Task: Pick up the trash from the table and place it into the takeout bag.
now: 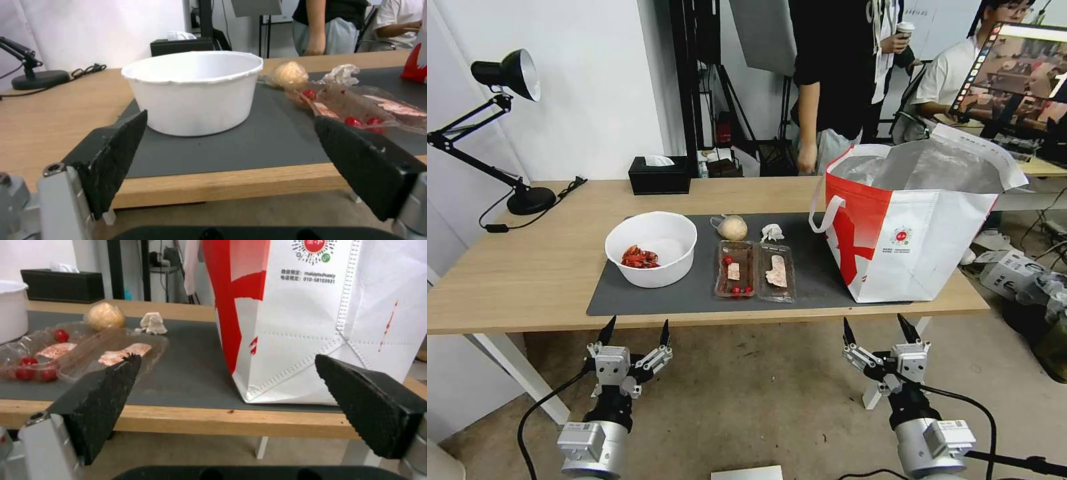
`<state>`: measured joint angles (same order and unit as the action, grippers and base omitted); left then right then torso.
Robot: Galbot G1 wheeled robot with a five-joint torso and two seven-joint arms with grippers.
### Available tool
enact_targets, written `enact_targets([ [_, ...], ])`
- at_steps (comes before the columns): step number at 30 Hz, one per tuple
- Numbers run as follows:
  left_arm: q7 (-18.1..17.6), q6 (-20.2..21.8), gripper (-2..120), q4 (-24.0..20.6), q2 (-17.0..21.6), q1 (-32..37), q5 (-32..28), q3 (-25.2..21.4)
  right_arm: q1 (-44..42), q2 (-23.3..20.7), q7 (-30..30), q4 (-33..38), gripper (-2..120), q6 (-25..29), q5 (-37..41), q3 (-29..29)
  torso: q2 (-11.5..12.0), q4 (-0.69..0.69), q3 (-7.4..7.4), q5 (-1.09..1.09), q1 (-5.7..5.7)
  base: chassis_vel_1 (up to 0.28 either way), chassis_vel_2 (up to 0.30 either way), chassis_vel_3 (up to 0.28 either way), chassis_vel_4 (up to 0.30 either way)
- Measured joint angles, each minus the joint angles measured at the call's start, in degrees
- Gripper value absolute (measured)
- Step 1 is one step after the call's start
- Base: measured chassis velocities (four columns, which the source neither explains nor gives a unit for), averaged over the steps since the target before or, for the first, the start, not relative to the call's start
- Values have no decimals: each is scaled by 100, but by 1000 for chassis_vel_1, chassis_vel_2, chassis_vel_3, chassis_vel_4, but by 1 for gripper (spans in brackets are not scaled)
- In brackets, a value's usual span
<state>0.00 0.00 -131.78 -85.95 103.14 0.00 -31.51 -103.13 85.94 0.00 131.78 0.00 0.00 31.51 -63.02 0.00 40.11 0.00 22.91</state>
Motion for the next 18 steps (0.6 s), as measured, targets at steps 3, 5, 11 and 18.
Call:
enact_targets([
  [3, 0, 0, 100, 0, 0, 0, 0, 0, 0, 0, 0, 0, 100, 0, 0, 0, 0, 0, 0, 0, 0, 0, 0, 0, 0],
  [5, 0, 0, 100, 0, 0, 0, 0, 0, 0, 0, 0, 0, 100, 0, 0, 0, 0, 0, 0, 0, 0, 0, 0, 0, 0],
  [11, 0, 0, 100, 0, 0, 0, 0, 0, 0, 0, 0, 0, 100, 0, 0, 0, 0, 0, 0, 0, 0, 0, 0, 0, 0],
  [18, -18, -3, 100, -38, -3, 44, -5, 1, -42, 0, 47, 110, 100, -59, 0, -5, 1, 1, 0, 1, 1, 0, 0, 0, 0],
])
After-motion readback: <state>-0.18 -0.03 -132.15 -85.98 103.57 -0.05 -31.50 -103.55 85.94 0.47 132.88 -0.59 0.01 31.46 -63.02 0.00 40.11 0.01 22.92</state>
